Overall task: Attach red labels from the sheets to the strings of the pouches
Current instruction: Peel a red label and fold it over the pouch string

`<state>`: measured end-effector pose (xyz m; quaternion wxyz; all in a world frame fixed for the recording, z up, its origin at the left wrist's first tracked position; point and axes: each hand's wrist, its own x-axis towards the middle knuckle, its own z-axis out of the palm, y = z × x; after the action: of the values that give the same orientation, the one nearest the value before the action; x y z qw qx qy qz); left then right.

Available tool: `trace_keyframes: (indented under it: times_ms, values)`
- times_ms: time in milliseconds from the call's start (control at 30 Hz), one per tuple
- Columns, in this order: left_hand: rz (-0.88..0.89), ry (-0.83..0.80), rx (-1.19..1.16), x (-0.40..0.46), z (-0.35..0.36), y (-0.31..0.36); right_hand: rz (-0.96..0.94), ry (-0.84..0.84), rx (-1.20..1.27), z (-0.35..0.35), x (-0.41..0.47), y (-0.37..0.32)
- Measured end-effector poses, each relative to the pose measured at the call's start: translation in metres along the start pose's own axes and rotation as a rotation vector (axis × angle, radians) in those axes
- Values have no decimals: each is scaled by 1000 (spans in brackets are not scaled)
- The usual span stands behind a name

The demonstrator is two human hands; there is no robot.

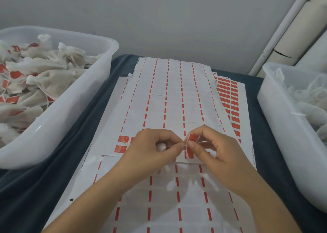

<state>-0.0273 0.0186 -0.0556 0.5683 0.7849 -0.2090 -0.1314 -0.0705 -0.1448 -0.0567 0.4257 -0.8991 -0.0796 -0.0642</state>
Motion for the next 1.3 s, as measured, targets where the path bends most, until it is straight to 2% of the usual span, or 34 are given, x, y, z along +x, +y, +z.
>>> trace_keyframes:
  times_ms: [167,300,467,567,733,1000,1300]
  values:
    - [-7,30,-16,0,2,-3,-28,16,-38,0,-1,0]
    - [-41,66,-155,1,-4,-1,-42,67,79,-3,2,-7]
    - [-185,65,-409,3,-10,1,162,270,392,-8,6,-9]
    - [-200,48,-478,2,-9,3,197,216,465,-7,6,-12]
    - [-191,67,-491,1,-7,3,166,167,485,0,5,-15]
    - [-152,81,-440,1,-4,4,128,231,449,-2,4,-9]
    - [-16,189,-173,-2,3,3,175,255,393,1,5,-10]
